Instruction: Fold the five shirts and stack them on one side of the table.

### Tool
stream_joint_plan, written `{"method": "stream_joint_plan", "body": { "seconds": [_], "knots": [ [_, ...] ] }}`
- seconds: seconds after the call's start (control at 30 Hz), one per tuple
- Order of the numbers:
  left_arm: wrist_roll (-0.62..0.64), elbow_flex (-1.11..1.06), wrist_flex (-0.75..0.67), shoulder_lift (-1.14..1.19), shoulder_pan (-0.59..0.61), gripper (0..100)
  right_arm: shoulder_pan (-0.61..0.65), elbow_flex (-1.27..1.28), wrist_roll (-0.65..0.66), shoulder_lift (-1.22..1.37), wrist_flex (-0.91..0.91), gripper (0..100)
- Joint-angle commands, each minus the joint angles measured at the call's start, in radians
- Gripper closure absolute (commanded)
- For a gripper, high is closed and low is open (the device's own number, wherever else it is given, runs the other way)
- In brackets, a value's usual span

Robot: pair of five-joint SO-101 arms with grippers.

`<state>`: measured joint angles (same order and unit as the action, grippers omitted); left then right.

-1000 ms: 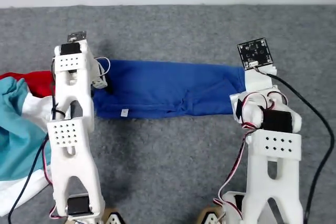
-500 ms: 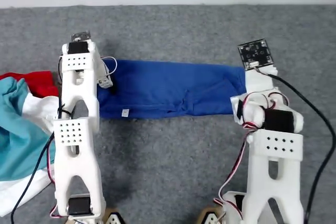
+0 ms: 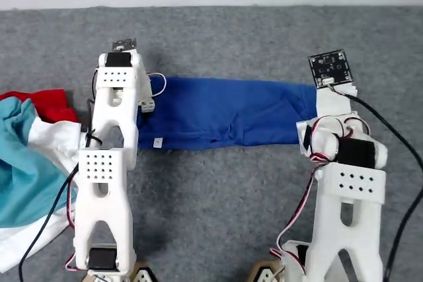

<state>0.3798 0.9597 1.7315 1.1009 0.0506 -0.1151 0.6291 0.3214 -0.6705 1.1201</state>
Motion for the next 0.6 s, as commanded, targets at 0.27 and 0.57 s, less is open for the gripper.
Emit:
{"method": "stream_joint_plan", "body": {
  "seconds": [0.27,0.57],
  "knots": [
    [0.005,-0.036,0.026,-0.087,0.203,99,-0.005,-0.040,-0.003,-0.022,0.002,81.8],
    [-0.098,-0.038,0.026,-0.270,0.316,99,-0.004,-0.040,-0.006,-0.022,0.001,81.8]
  ]
}}
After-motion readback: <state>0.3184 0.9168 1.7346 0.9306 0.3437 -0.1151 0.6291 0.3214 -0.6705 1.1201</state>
